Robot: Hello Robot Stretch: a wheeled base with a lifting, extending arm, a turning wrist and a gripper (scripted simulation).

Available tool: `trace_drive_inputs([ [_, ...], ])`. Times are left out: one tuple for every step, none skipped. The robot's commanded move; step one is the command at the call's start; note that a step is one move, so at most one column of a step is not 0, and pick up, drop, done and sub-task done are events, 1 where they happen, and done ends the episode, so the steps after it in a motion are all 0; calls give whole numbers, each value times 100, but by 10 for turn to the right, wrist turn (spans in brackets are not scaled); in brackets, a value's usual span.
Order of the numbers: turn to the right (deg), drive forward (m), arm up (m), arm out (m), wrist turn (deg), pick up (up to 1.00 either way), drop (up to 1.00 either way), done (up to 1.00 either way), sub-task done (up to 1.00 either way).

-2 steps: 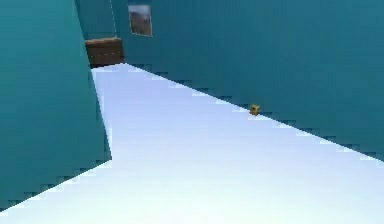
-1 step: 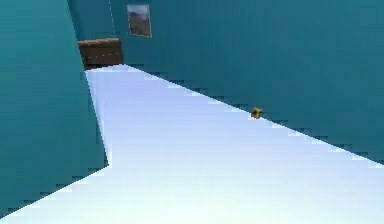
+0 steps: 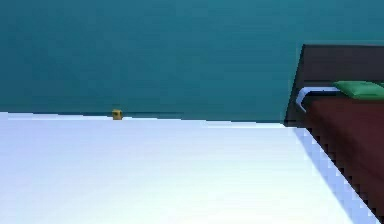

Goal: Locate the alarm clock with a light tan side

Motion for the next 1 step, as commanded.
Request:
trace_drive_inputs([
  [0,55,0,0,0,0,0,0,0],
])
